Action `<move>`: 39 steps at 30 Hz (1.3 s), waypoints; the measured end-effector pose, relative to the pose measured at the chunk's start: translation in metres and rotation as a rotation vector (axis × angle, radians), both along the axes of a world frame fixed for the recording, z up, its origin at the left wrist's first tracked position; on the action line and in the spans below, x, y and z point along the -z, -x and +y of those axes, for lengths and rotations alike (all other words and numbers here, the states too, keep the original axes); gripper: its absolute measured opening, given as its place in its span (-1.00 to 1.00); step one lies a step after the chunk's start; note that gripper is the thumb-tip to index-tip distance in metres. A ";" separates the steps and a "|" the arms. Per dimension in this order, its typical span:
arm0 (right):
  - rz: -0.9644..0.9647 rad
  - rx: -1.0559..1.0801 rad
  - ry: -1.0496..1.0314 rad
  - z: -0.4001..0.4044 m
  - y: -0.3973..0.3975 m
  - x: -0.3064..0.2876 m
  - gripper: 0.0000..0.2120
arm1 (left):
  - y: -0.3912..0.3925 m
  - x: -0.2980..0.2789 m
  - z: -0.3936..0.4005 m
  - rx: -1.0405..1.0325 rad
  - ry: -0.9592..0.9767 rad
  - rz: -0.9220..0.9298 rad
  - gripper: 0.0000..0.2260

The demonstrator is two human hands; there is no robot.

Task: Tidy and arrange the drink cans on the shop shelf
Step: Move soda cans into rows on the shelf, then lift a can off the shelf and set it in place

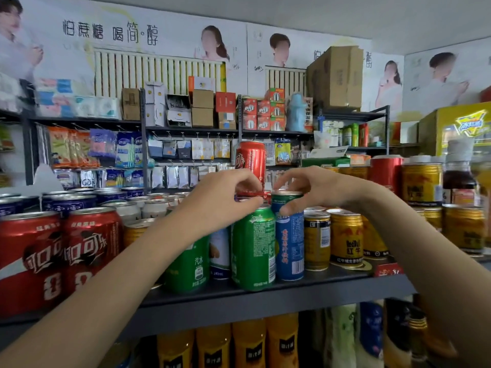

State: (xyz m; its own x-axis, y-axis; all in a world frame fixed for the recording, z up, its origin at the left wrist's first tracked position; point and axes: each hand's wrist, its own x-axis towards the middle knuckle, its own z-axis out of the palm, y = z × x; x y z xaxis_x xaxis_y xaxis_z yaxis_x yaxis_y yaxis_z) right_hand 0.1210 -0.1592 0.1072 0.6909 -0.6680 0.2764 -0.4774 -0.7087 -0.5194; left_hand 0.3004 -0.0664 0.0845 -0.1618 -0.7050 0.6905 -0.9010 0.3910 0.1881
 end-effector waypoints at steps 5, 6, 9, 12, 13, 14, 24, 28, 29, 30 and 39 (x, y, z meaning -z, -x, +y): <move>-0.532 -0.011 -0.064 0.008 0.037 -0.015 -0.41 | 0.011 -0.004 -0.002 0.077 0.026 0.200 -0.79; -0.674 -0.046 -0.094 0.008 0.045 -0.019 -0.45 | 0.015 -0.005 -0.003 0.102 -0.010 0.232 -0.74; -0.925 -0.189 -0.202 0.007 0.057 -0.022 -0.41 | 0.035 -0.004 -0.006 0.221 -0.159 0.281 -0.54; -1.043 -0.333 -0.276 0.004 0.067 -0.019 -0.35 | 0.047 -0.009 -0.005 0.302 -0.161 0.353 -0.49; -1.029 -0.374 -0.287 0.004 0.073 -0.017 -0.34 | 0.047 -0.014 -0.003 0.334 -0.146 0.437 -0.53; -0.973 -0.374 -0.275 0.006 0.080 -0.016 -0.37 | 0.046 -0.021 -0.001 0.390 -0.144 0.558 -0.57; -0.680 -0.146 -0.032 0.022 0.033 0.023 -0.19 | 0.060 -0.056 -0.017 0.509 -0.216 0.600 -0.78; -0.726 -0.135 0.141 0.032 0.023 0.007 -0.10 | 0.045 -0.051 -0.004 0.545 -0.155 0.729 -0.73; -0.724 -0.139 0.190 0.037 0.016 0.003 -0.06 | 0.039 -0.049 0.002 0.543 -0.130 0.762 -0.71; -0.732 -0.153 0.243 0.042 0.007 0.000 -0.02 | 0.033 -0.046 0.010 0.519 -0.107 0.772 -0.70; -0.650 -0.445 0.431 0.104 -0.122 -0.007 -0.24 | -0.058 -0.036 0.105 0.121 0.105 0.620 -0.60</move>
